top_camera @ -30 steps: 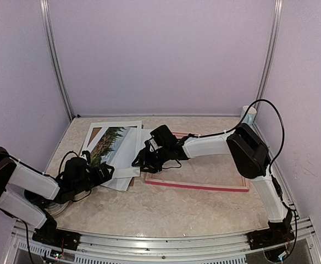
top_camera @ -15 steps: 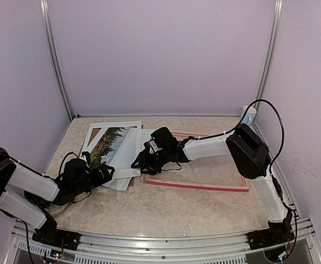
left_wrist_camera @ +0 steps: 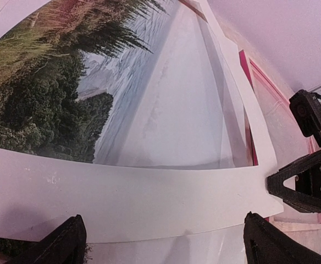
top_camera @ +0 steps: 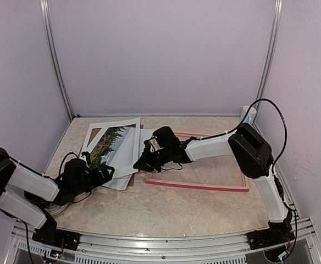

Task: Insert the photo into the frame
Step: Pick up the mat board from the photo, then place the mat board on the frame body.

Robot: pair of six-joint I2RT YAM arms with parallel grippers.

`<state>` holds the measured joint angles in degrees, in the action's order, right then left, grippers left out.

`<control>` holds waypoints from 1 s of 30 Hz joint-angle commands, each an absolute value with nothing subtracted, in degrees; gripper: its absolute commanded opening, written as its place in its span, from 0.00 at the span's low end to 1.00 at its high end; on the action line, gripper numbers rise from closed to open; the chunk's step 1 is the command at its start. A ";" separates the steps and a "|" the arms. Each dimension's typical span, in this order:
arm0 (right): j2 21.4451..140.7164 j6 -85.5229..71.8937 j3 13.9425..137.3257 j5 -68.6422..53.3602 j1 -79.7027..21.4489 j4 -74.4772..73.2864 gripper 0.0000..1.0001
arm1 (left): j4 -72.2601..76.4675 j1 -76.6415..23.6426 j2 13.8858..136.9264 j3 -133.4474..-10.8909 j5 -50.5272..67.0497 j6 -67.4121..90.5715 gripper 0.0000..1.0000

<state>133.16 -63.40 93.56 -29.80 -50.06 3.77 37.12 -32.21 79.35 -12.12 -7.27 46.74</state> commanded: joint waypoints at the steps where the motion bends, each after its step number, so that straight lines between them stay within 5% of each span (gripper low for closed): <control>1: 131.12 -63.11 92.72 -30.70 -49.70 5.17 0.05 | 32.01 -32.61 79.57 -10.11 -5.02 48.16 0.98; 21: 123.58 -63.35 83.47 -31.09 -46.53 12.49 0.00 | 13.78 -32.34 54.22 -14.06 -9.22 45.26 0.99; 30: 114.28 -64.11 70.51 -25.50 -45.63 16.81 0.00 | 13.27 -32.50 53.41 -13.51 -8.87 45.50 0.99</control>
